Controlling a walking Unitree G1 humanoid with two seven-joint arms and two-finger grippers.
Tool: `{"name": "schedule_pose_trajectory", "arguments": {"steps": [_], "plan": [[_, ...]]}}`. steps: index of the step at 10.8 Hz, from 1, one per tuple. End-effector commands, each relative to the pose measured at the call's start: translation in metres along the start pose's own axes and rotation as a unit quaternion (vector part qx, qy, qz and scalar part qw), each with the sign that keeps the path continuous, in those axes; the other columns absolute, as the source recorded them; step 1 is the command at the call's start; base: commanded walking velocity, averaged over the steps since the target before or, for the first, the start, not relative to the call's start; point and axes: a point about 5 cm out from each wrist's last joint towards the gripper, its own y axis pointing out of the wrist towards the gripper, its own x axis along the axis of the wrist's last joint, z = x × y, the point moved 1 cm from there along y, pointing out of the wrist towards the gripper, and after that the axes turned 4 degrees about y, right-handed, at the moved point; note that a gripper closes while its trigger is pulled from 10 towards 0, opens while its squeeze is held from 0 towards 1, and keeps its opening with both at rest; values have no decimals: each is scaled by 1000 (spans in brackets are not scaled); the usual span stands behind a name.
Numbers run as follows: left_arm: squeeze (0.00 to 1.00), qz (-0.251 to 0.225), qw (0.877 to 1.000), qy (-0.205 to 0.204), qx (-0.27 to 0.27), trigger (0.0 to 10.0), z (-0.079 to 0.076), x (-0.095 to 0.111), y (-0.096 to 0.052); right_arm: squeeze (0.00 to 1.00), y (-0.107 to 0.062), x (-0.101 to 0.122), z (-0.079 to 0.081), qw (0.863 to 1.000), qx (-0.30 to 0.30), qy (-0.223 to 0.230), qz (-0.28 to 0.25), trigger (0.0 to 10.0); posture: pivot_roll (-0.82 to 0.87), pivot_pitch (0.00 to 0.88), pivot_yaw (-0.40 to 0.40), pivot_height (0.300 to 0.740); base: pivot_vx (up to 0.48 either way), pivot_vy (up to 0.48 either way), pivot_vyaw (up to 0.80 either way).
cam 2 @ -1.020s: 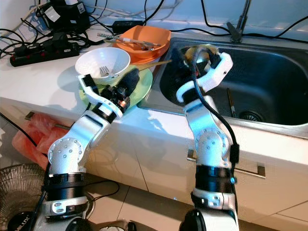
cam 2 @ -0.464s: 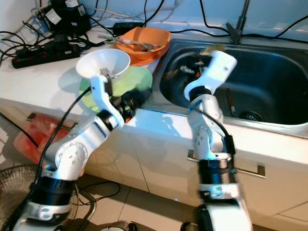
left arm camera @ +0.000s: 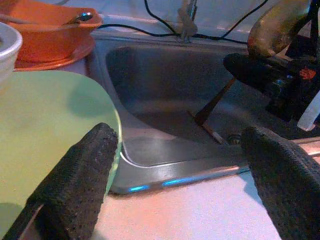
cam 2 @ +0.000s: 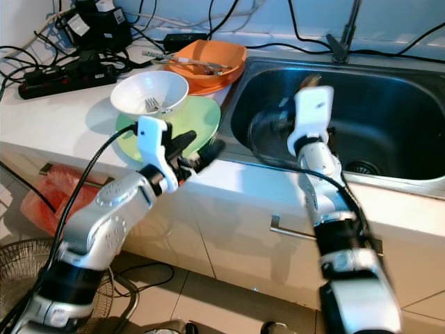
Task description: Kitchen organization
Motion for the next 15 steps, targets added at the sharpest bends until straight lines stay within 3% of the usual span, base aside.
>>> {"name": "schedule_pose_trajectory", "arguments": {"steps": [1, 2, 4, 5, 6, 7, 9, 11, 13, 14, 15], "plan": [[1000, -3, 1000, 13, -2, 10000, -1, 3, -3, 0, 4, 8, 7, 1000, 19, -17, -16, 1961, 162, 77, 80, 740, 0, 0, 0], [1000, 12, 999, 42, -7, 10000, 1, 1, -7, 0, 9, 2, 5, 999, 36, -16, 6, 10000, 182, 84, 79, 740, 0, 0, 0], [973, 16, 998, 62, -13, 10000, 1, 3, -8, 0, 15, -2, 8, 998, 59, -15, 23, 10000, 187, 87, 80, 740, 0, 0, 0], [753, 23, 997, 73, -24, 10000, 0, 2, -8, 408, 17, -3, 11, 996, 75, -31, 30, 10000, 189, 88, 82, 740, 0, 0, 0], [471, 33, 995, 84, -37, 10000, -2, 1, -8, 816, 19, -3, 13, 995, 86, -38, 31, 10000, 197, 88, 77, 740, 0, 0, 0], [102, 42, 993, 97, -49, 10000, -3, 1, -10, 1000, 22, -1, 18, 992, 107, -50, 32, 10000, 198, 88, 77, 740, 0, 0, 0], [12, 46, 993, 101, -48, 10000, -2, 0, -12, 1000, 24, -2, 26, 989, 128, -68, 35, 10000, 211, 92, 72, 740, 0, 0, 0], [8, 49, 992, 103, -51, 10000, -2, 0, -13, 1000, 26, 0, 28, 989, 132, -60, 33, 10000, 213, 91, 73, 740, 0, 0, 0], [12, 33, 992, 120, -31, 10000, 4, 9, -12, 1000, 28, 11, 22, 992, 113, -55, -1, 10000, 205, 87, 75, 740, 0, 0, 0], [20, 11, 990, 144, 4, 10000, 12, 19, -11, 1000, 30, 22, 18, 994, 101, -18, -25, 10000, 202, 87, 75, 740, 0, 0, 0], [110, -12, 985, 169, 37, 10000, 20, 31, -10, 1000, 31, 32, 14, 995, 91, 12, -48, 10000, 200, 87, 74, 740, 0, 0, 0]]}}
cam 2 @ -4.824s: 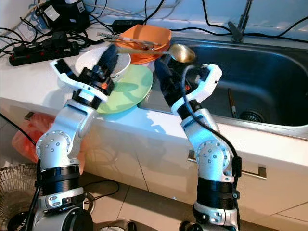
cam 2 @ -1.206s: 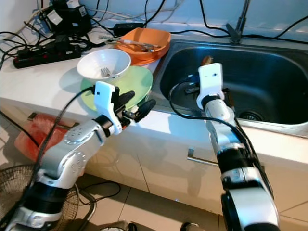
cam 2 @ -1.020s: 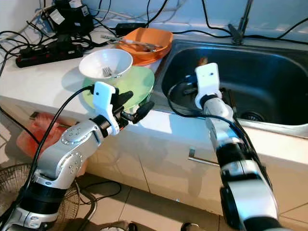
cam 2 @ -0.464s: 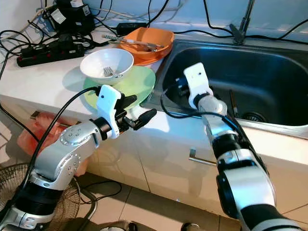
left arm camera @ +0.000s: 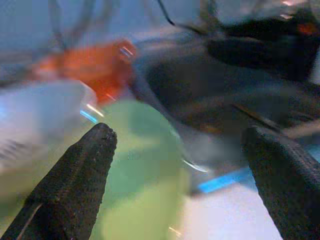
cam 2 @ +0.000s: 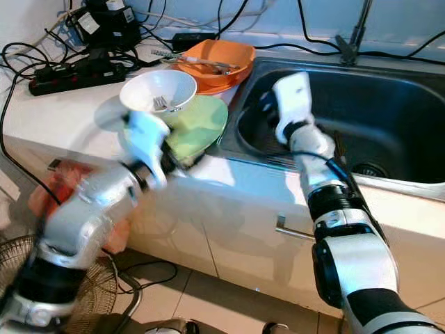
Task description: Kitchen organization
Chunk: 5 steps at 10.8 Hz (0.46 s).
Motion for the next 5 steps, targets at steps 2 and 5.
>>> {"name": "schedule_pose_trajectory", "arguments": {"steps": [2, 5], "plan": [[1000, -10, 999, 32, 34, 10000, 15, 6, -1, 1000, -1, 26, 26, 994, 64, 59, -73, 10000, 194, 81, 76, 740, 0, 0, 0], [1000, -13, 994, 105, 39, 10000, 22, 6, -4, 1000, -32, 21, 58, 980, 145, 106, -84, 10000, 187, 78, 82, 740, 0, 0, 0]]}}
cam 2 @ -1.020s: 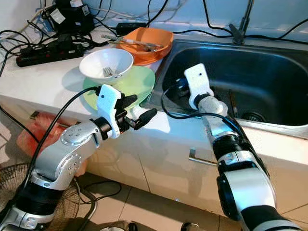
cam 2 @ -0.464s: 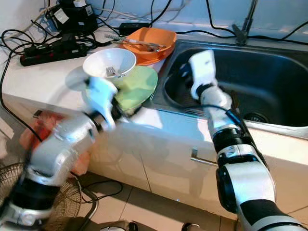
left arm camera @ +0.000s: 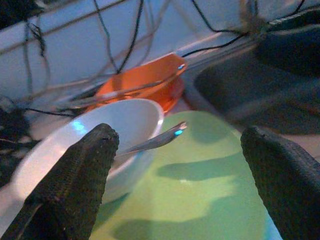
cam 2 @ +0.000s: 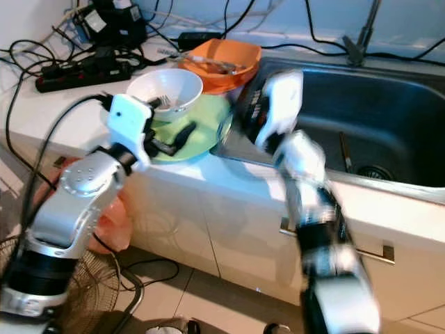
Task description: Kitchen organization
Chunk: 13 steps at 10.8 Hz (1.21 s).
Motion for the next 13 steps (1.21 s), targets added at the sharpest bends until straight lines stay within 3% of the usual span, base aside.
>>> {"name": "schedule_pose_trajectory", "arguments": {"steps": [1, 2, 3, 4, 6, 8, 10, 13], "plan": [[1000, -1, 999, 37, -9, 10000, 1, 0, 0, 1000, 0, 7, 9, 1000, 19, 13, -12, 10000, 185, 77, 84, 740, 0, 0, 0], [1000, 7, 996, 89, -3, 10000, 9, -4, 1, 725, -5, 4, 20, 998, 29, 49, -11, 10000, 186, 75, 87, 740, 0, 0, 0], [878, 14, 990, 140, 1, 10000, 16, -10, 2, 0, -11, 8, 40, 993, 61, 104, -17, 10000, 186, 73, 90, 740, 0, 0, 0], [0, 15, 987, 159, 4, 10000, 19, -13, 3, 0, -18, 11, 54, 984, 90, 153, -20, 10000, 184, 72, 93, 740, 0, 0, 0], [0, 1, 982, 190, 20, 10000, 29, -18, 8, 0, -37, 12, 74, 968, 148, 205, -1, 10000, 173, 72, 100, 740, 0, 0, 0], [0, -8, 978, 207, 11, 10000, 29, -20, 16, 0, -50, 10, 80, 963, 172, 206, 32, 10000, 157, 77, 109, 740, 0, 0, 0], [0, -22, 975, 219, -8, 10000, 23, -21, 27, 0, -56, -4, 63, 981, 103, 137, 93, 10000, 136, 84, 121, 740, 0, 0, 0], [0, -25, 975, 219, -33, 10000, 13, -29, 36, 0, -57, -1, 48, 988, 54, 106, 100, 10000, 105, 90, 129, 740, 0, 0, 0]]}}
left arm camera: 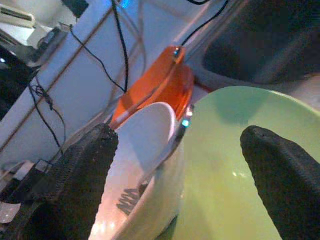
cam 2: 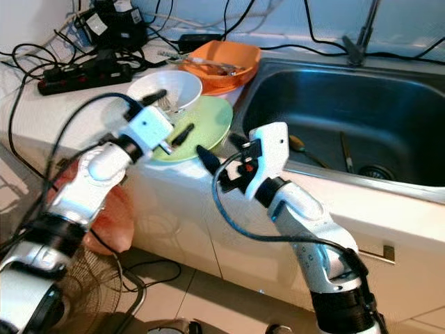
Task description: Kitchen organization
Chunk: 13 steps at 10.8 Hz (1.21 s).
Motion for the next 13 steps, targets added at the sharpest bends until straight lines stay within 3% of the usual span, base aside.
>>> {"name": "schedule_pose_trajectory", "arguments": {"steps": [1, 2, 3, 6, 9, 10, 13], "plan": [[0, -2, 1000, 11, -9, 10000, 1, 0, 2, 0, 0, 4, -2, 1000, -10, -8, -1, 10000, 98, 92, 128, 740, 0, 0, 0], [0, -2, 1000, 15, -15, 3098, 0, -3, 5, 0, -1, 7, -4, 1000, -21, -9, -6, 10000, 89, 93, 129, 740, 0, 0, 0], [0, 4, 1000, 21, -22, 0, 0, -7, 7, 0, -3, 8, -6, 1000, -28, -12, -7, 10000, 88, 93, 130, 740, 0, 0, 0], [0, 0, 999, 40, -30, 0, 1, -8, 10, 0, -6, 5, -6, 999, -32, -16, 1, 10000, 76, 96, 139, 740, 0, 0, 0], [0, -11, 998, 51, -40, 431, -4, -4, 16, 0, -12, -7, -9, 998, -22, -29, 53, 10000, 64, 99, 140, 740, 0, 0, 0], [0, -14, 997, 55, -43, 0, -5, -2, 19, 0, -13, -7, -12, 997, -28, -31, 58, 10000, 63, 100, 139, 740, 0, 0, 0], [0, -19, 997, 64, -40, 0, -3, -1, 21, 0, -14, -9, -11, 997, -26, -28, 63, 10000, 64, 100, 140, 740, 0, 0, 0]]}}
